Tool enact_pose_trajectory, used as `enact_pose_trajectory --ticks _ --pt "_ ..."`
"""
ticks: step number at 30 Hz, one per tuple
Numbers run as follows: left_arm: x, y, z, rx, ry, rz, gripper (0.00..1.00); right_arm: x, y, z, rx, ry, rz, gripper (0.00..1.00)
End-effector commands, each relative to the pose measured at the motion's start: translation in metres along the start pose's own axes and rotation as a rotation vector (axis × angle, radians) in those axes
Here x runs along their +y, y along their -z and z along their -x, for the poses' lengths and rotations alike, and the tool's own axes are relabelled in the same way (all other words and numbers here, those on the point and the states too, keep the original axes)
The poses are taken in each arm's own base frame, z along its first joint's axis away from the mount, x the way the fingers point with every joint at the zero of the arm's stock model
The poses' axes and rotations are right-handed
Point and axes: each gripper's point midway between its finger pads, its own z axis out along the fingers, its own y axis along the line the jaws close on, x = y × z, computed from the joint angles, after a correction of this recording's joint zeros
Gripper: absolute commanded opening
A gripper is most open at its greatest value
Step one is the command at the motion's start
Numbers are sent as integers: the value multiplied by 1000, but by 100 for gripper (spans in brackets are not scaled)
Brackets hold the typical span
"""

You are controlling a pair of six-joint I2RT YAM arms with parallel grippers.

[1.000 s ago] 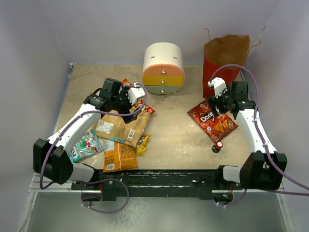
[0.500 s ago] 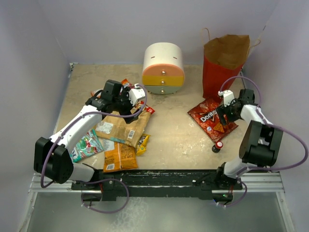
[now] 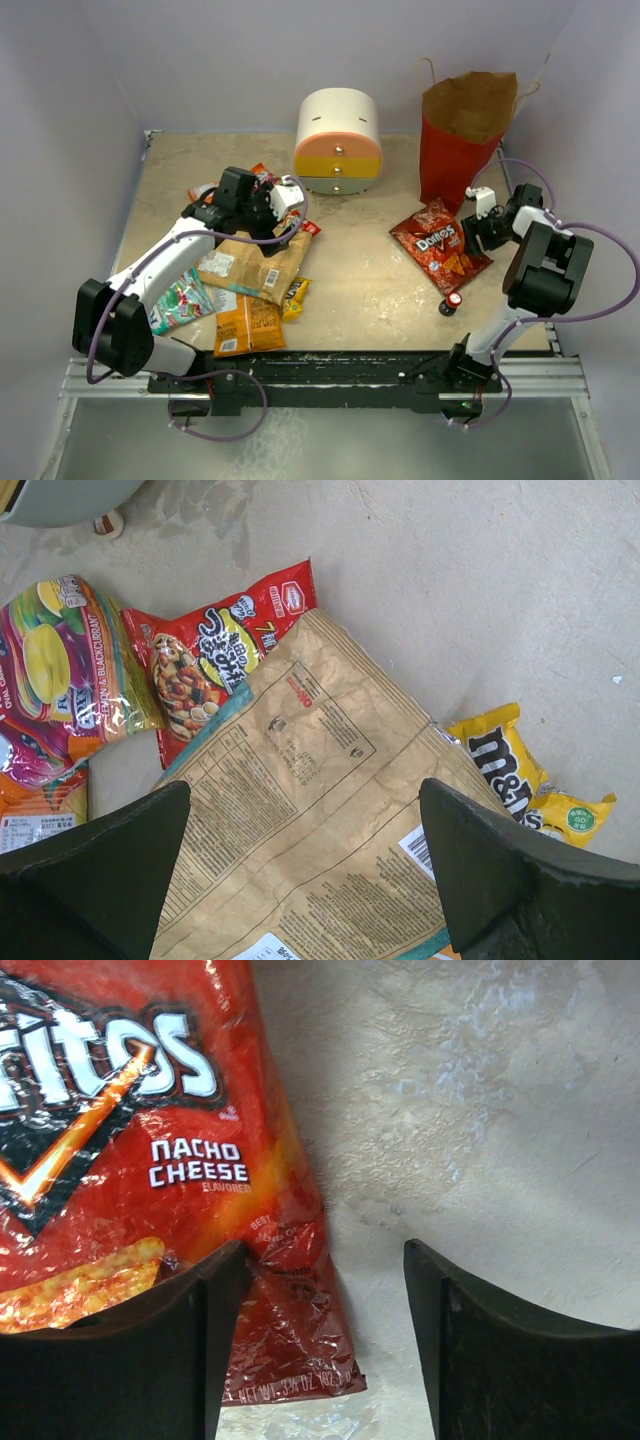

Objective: Place the snacks into the paper bag
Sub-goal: Pick up the snack from the center of the board.

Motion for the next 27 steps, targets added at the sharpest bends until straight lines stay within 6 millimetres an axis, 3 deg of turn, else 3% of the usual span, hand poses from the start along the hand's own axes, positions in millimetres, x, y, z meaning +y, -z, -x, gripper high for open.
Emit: enact_pose_trajectory --ticks 1,7,13,16,22,27 --pt "2 -5 8 -33 -19 2 99 20 -2 -3 -16 28 117 64" --pt "6 -7 11 -31 -38 8 99 23 3 0 -40 20 139 37" --pt "14 -4 24 -46 -65 23 99 35 34 26 -113 80 190 2" --pt "16 -1 36 -69 -83 20 99 44 57 43 -181 144 203 0" --pt "10 10 73 -163 -130 -32 100 89 96 73 -296 285 335 0" --pt "-6 22 108 -251 -189 -122 99 132 111 103 -336 422 357 0"
